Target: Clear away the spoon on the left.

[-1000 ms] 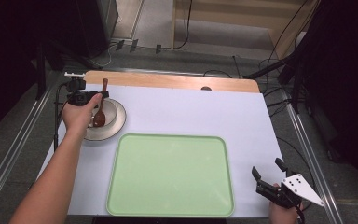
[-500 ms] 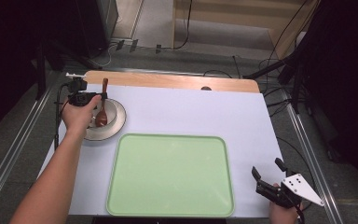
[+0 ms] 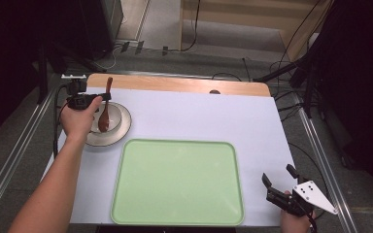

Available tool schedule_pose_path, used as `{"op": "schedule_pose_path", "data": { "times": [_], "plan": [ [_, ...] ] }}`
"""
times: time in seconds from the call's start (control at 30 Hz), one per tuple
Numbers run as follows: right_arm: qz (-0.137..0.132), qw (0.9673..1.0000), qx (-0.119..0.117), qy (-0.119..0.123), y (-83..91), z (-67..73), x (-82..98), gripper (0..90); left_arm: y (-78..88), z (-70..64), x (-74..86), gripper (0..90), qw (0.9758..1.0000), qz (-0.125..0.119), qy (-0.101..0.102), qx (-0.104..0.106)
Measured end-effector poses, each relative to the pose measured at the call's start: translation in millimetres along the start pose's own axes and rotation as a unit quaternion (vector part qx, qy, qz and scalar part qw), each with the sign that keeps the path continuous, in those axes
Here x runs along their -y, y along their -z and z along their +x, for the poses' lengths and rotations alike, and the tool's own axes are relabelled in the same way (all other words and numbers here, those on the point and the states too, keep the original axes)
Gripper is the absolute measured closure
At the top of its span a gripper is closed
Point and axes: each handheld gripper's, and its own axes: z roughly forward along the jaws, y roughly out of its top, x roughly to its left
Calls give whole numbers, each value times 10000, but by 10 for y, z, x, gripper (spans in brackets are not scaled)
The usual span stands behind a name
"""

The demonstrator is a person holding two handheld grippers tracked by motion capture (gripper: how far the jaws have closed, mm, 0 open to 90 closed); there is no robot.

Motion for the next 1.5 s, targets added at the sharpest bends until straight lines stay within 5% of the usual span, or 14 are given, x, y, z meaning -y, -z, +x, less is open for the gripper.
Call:
{"op": "schedule_pose_path", "data": {
  "times": [0.33,0.77,1.5],
  "plan": [
    [-5,10000,0,-8,0,-2,0,133,163,-62,-31,856,9991,-194,22,367],
    [4,10000,10,1,-2,3,-1,133,353,-146,-41,856,9976,-383,-40,580],
    [11,10000,24,31,-3,10,-1,133,714,-488,139,856,9931,-473,-270,1039]
  ]
}}
